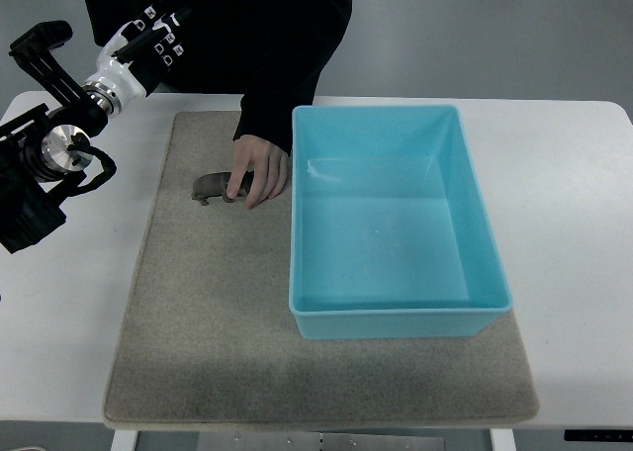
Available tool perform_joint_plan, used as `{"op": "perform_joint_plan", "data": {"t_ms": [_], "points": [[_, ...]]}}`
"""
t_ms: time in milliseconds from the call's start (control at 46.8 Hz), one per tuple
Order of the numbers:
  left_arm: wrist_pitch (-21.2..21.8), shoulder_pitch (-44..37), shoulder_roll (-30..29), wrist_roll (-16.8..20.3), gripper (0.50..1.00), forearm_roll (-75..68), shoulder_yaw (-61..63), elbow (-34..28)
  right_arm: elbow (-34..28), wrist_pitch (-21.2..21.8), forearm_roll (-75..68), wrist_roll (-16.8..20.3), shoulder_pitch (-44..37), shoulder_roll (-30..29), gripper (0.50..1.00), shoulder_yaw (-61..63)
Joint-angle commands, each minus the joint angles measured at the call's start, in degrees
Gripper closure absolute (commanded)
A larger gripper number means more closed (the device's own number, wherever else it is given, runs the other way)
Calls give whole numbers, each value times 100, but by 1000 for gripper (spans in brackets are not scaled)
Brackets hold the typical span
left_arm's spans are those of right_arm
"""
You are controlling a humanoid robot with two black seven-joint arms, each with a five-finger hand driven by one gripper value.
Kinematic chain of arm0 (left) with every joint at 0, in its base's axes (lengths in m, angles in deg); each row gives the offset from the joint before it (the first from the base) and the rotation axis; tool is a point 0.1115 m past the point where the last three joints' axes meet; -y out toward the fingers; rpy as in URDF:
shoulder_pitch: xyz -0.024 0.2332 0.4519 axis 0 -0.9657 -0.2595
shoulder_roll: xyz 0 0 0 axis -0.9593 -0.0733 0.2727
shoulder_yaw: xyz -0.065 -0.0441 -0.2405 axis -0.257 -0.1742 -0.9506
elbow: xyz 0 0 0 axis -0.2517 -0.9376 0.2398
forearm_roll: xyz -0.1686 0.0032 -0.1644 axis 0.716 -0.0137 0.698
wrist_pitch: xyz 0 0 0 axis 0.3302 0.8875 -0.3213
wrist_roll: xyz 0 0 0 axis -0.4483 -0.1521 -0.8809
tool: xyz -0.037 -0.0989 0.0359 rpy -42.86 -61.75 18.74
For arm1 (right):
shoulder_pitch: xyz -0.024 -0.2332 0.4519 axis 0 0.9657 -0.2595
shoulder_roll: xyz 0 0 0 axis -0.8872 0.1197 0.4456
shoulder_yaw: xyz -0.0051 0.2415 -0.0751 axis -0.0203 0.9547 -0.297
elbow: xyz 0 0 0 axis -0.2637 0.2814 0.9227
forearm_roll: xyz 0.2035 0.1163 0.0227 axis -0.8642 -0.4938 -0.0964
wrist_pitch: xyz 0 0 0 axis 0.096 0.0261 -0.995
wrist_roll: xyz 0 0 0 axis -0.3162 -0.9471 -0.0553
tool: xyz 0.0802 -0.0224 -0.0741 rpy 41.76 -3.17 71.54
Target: Place brown hippo in blue box with left hand
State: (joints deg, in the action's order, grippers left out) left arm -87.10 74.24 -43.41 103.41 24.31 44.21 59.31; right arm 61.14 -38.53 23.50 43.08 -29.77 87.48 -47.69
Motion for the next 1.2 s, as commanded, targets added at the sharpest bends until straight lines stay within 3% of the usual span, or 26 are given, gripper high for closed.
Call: {"op": "perform_joint_plan", "data": {"t_ms": [0,898,1176], "points": [[-2,-1,0,0,500,1,0,-1,0,2,0,0,0,0,564,0],[-2,-1,-18,0,501,1,26,-37,0,2,0,0,0,0,564,0],[-310,-71,-53,0,501,10,17,-98,0,2,0,0,0,0,564,0]]}}
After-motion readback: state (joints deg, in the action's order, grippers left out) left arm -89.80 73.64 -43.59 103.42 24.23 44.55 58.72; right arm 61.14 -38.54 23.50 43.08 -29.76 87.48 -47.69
